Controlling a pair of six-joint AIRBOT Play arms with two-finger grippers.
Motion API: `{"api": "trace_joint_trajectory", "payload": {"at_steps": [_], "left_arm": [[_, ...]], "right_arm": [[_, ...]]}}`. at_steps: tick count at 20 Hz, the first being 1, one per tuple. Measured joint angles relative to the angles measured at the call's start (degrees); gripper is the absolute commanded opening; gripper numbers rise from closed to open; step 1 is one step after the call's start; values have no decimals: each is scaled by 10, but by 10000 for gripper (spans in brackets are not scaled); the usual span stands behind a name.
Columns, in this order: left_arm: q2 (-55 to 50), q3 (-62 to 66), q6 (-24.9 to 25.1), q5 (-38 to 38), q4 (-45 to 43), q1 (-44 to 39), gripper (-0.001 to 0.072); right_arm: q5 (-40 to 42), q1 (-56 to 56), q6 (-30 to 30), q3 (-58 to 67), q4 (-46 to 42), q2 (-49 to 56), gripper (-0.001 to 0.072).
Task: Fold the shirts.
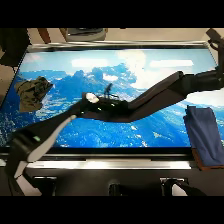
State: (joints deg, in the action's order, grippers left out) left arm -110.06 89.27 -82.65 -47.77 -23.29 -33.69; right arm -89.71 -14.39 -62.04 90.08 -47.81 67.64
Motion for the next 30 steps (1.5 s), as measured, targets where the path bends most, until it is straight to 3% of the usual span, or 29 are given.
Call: {"api": "trace_joint_trajectory", "payload": {"at_steps": [4,7,10,15,22,23,24,25,30], "left_arm": [[-76,61,27,3,102,-36,31],[-82,89,72,-43,135,-13,30],[-28,100,90,-106,74,39,30],[128,105,78,-167,-88,184,32],[303,106,72,-219,-147,395,33],[317,106,72,-225,-152,412,33],[329,106,73,-231,-153,423,33],[337,106,75,-235,-153,431,33],[354,100,82,-256,-161,450,33]], "right_arm": [[-11,0,-10,0,-2,-23,47],[-4,7,-14,0,-5,-22,47],[31,52,-16,0,-11,-4,47],[142,178,-26,0,-1,76,48],[298,323,-30,0,92,238,83],[318,339,-37,0,104,260,283],[336,351,-41,0,115,278,619],[354,363,-46,0,124,294,679],[355,338,-58,0,92,306,679]]}}
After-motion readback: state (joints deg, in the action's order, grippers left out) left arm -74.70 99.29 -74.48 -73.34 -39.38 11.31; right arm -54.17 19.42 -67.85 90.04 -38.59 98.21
